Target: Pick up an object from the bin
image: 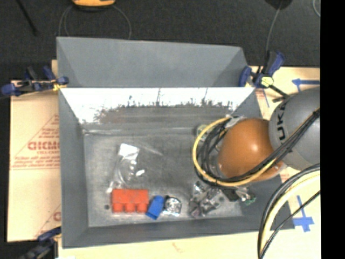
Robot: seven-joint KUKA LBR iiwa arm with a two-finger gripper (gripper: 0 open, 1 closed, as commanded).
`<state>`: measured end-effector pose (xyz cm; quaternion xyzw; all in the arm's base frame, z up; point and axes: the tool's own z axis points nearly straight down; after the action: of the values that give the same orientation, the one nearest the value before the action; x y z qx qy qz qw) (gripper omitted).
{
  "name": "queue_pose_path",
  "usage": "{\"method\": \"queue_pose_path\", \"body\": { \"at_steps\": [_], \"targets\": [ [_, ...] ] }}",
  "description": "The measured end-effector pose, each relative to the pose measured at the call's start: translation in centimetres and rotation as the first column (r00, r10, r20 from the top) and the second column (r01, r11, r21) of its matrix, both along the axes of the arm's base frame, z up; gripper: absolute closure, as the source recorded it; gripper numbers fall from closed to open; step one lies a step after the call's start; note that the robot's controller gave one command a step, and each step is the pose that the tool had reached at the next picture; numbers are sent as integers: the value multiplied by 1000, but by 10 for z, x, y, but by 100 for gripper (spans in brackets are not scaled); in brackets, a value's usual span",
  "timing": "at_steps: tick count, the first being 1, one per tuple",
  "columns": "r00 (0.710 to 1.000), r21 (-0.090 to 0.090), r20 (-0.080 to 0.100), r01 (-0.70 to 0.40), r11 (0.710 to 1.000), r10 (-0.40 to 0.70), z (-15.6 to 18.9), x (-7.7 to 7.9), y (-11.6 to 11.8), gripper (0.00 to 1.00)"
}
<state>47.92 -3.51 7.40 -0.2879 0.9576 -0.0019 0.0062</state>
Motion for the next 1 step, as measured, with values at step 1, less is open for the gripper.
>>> {"method": "queue_pose_path", "body": {
  "at_steps": [1],
  "targets": [
    [1000,2,9,-2,1000,2,0,2,1,0]
  ]
}}
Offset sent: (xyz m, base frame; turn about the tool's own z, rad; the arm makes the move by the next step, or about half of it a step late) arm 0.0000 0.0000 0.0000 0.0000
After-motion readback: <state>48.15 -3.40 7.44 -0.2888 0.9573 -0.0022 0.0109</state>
